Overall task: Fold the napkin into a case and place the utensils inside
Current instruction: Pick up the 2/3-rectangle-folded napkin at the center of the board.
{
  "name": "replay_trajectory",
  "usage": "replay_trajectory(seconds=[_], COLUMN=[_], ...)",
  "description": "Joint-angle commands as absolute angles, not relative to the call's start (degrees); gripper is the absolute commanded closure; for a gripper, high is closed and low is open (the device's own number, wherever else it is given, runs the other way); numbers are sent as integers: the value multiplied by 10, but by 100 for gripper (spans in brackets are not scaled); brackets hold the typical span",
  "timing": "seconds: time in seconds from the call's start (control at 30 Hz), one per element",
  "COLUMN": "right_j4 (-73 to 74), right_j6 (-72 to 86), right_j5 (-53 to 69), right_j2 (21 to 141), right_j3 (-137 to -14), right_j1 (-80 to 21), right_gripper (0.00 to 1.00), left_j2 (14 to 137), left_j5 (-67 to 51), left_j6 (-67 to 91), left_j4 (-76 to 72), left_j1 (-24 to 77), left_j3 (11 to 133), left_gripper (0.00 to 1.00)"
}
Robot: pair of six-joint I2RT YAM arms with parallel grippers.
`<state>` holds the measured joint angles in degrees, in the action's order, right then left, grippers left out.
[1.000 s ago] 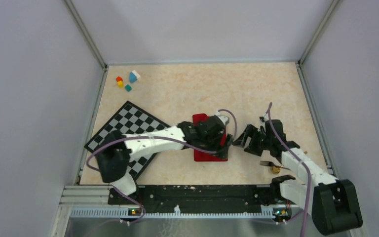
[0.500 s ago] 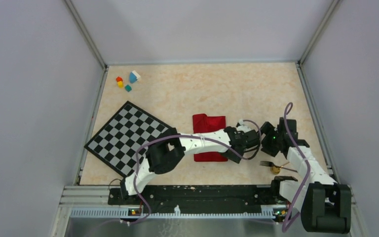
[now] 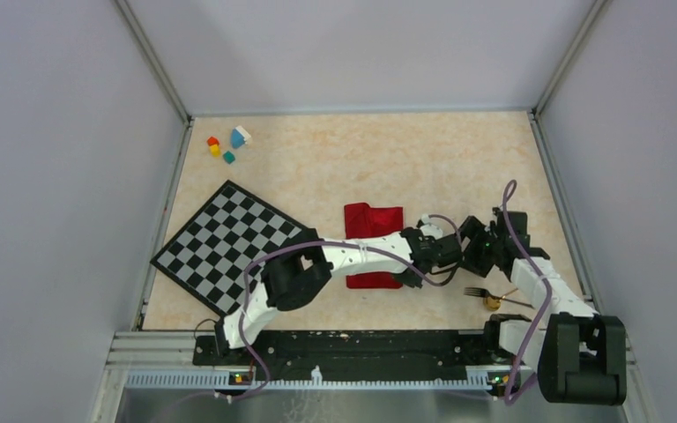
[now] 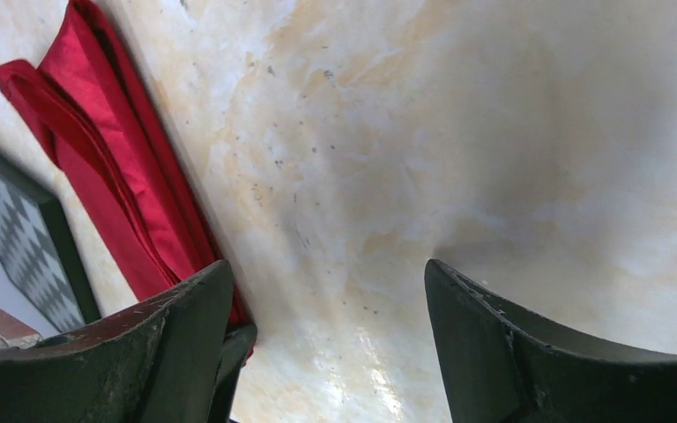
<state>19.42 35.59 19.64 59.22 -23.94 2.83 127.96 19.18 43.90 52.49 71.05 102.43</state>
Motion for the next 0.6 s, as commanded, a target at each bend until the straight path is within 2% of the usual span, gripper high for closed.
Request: replay_trajectory(seconds=[0.0,0.03,0.1,0.33,0.57], right_j4=[114,99,60,-102,-247], right_j6=[339,338,338,380,484], right_j5=[294,311,344,450,438], right_j2=[630,642,663,756,845], right_j3=[-222,-219,-212,-213,-213], right_j1=[34,34,34,5,-85], right_gripper=[20,20,18,16,18], left_j2=[1255,1244,1218,1136,1119], left_j5=[216,220,220,202,195], left_j6=[442,442,438,429,423], left_j4=[530,525,508,453,455], left_j1=[712,712,710,703,700], left_j3=[983,973,953,887,884], left_gripper=[90,95,100,100,100])
